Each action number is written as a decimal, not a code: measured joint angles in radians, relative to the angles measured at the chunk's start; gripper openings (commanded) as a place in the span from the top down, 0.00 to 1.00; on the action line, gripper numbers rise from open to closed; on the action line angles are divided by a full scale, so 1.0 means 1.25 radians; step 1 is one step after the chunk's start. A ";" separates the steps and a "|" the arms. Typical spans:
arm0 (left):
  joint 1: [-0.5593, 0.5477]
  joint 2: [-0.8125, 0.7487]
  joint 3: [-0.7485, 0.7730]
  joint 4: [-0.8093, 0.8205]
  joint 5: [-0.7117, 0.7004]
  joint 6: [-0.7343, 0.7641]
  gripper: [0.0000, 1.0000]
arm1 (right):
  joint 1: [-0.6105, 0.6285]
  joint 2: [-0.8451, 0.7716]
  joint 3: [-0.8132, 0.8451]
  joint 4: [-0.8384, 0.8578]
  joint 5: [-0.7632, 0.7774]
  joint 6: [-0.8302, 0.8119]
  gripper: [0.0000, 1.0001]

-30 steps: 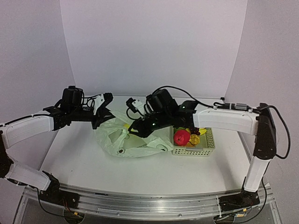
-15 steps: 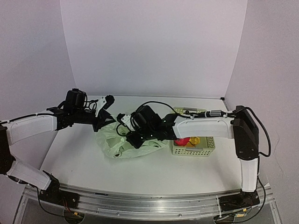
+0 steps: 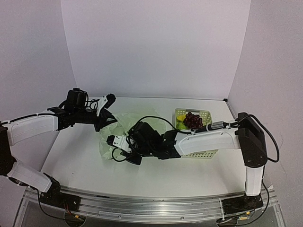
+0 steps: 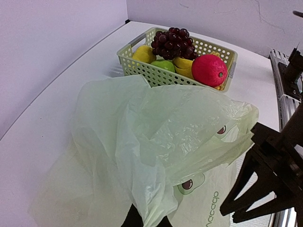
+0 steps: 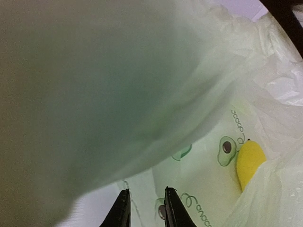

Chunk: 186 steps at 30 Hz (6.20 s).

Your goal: Untie the knot of the plastic bag and take out the fruit

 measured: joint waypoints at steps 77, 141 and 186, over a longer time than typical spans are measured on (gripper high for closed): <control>0.009 0.047 0.148 -0.128 0.298 0.063 1.00 | -0.201 0.405 0.460 -0.144 0.143 -0.439 0.56; 0.118 0.059 0.143 -0.157 0.189 0.121 1.00 | -0.363 -0.475 -0.146 -0.382 0.187 0.560 0.95; 0.118 0.020 0.026 -0.102 0.202 0.109 1.00 | -0.602 -0.326 0.003 -0.867 0.056 0.635 0.17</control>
